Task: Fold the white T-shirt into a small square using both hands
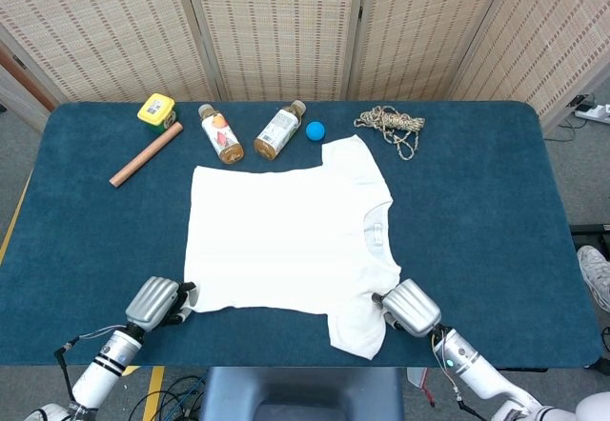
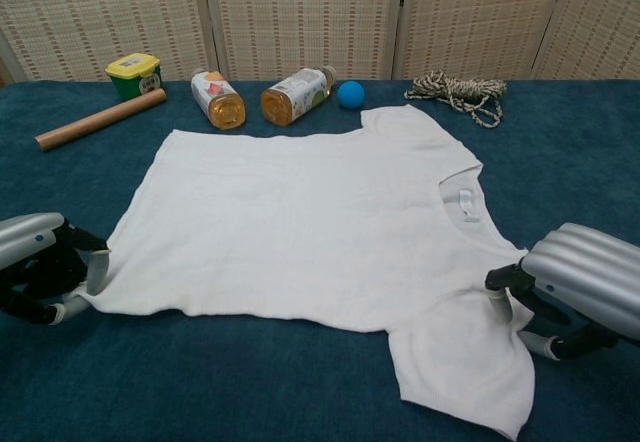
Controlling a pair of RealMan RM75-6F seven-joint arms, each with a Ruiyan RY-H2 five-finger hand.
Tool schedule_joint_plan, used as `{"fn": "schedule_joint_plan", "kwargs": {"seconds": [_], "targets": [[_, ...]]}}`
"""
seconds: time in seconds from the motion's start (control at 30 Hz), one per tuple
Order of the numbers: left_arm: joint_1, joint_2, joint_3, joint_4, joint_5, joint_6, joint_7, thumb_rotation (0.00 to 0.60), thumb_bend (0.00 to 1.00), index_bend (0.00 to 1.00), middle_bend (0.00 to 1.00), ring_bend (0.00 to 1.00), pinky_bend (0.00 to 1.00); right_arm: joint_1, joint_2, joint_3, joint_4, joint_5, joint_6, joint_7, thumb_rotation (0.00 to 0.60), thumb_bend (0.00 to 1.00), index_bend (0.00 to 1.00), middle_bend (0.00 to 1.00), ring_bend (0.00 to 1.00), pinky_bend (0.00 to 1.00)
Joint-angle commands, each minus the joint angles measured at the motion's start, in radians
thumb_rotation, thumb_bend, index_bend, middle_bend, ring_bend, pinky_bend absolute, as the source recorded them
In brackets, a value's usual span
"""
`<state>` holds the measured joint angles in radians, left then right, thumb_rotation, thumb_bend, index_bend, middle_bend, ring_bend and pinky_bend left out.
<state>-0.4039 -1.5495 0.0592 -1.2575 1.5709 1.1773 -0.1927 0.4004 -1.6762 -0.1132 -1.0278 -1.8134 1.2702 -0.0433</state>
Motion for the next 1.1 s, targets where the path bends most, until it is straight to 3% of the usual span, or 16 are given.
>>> {"fn": "schedule_joint_plan", "kwargs": {"seconds": [0.03, 0.17, 0.33, 0.73, 1.1], "targets": [[0.0, 0.001, -0.001, -0.001, 0.0, 0.001, -0.002, 0.6, 0.53, 0.64, 0.92, 0.85, 0.96, 0.002, -0.002, -0.002, 0.005, 0.002, 0.001, 0.001, 0.6, 0.37, 0.59, 0.85, 0.91, 0.99], [-0.001, 0.006, -0.001, -0.006, 0.001, 0.001, -0.013, 0.6, 0.53, 0.64, 0.92, 0.85, 0.96, 0.004, -0.003, -0.005, 0.011, 0.005, 0.001, 0.001, 0.6, 0.48, 0.62, 0.85, 0.91, 1.0], [-0.001, 0.014, 0.0, -0.02, 0.002, 0.0, -0.046, 0.6, 0.53, 0.65, 0.92, 0.85, 0.96, 0.005, 0.004, -0.011, 0.004, 0.002, 0.015, 0.005, 0.6, 0.54, 0.68, 0.86, 0.92, 1.0], [0.009, 0.081, 0.019, -0.084, 0.046, 0.051, -0.183, 0.6, 0.53, 0.66, 0.92, 0.85, 0.96, -0.018, 0.095, -0.014, -0.115, 0.014, 0.081, 0.033, 0.6, 0.58, 0.83, 0.89, 0.93, 1.0], [0.04, 0.168, 0.052, -0.152, 0.093, 0.126, -0.271, 0.6, 0.53, 0.67, 0.92, 0.85, 0.96, -0.048, 0.219, -0.03, -0.274, 0.002, 0.142, 0.036, 0.6, 0.6, 0.9, 0.93, 0.94, 1.0]]}}
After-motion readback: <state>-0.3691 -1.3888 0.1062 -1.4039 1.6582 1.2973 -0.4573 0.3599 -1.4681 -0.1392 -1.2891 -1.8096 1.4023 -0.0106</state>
